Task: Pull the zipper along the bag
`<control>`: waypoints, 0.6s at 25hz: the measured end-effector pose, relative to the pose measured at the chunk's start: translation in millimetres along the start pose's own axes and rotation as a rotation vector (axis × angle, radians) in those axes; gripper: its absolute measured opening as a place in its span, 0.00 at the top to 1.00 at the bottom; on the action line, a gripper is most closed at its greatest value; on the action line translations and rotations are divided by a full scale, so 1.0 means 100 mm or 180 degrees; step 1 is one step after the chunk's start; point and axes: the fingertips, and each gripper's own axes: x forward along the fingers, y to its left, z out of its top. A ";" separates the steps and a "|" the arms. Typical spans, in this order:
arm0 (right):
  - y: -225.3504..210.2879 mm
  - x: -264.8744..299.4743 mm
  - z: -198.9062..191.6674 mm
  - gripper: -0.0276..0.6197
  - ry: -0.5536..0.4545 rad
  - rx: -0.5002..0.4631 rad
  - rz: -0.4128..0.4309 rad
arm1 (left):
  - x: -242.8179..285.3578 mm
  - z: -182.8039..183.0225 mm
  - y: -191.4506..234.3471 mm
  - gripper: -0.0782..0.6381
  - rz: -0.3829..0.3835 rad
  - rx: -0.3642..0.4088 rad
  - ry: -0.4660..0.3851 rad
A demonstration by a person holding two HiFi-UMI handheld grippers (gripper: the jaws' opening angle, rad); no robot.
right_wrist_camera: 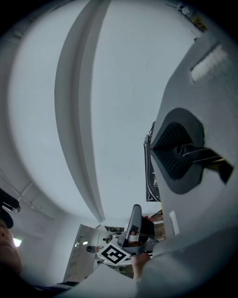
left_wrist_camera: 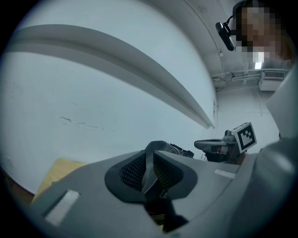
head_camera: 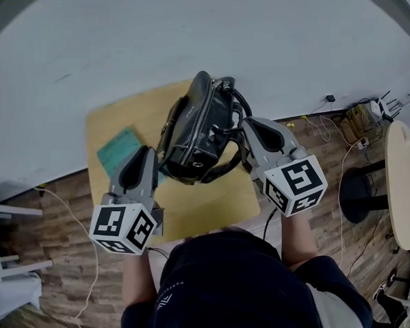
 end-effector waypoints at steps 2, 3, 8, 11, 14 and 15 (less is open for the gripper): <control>0.00 -0.01 0.02 0.95 -0.0022 0.0046 0.0020 | 0.02 -0.02 0.01 0.80 -0.0024 -0.0044 0.0042; 0.01 -0.01 0.03 0.95 -0.0032 0.0056 0.0028 | 0.03 -0.03 0.01 0.80 -0.0038 -0.0059 0.0054; -0.03 -0.01 0.03 0.95 -0.0026 0.0020 -0.0021 | 0.09 -0.04 -0.02 0.78 -0.0056 0.0011 0.0108; -0.06 -0.02 0.02 0.95 -0.0021 0.0045 -0.0018 | 0.13 -0.06 -0.03 0.79 -0.0053 0.0028 0.0148; -0.07 -0.02 0.03 0.95 -0.0013 0.0067 0.0010 | 0.16 -0.08 -0.03 0.83 -0.0029 0.0037 0.0200; -0.07 -0.02 0.03 0.95 -0.0012 0.0080 0.0029 | 0.16 -0.08 -0.03 0.84 -0.0026 0.0045 0.0213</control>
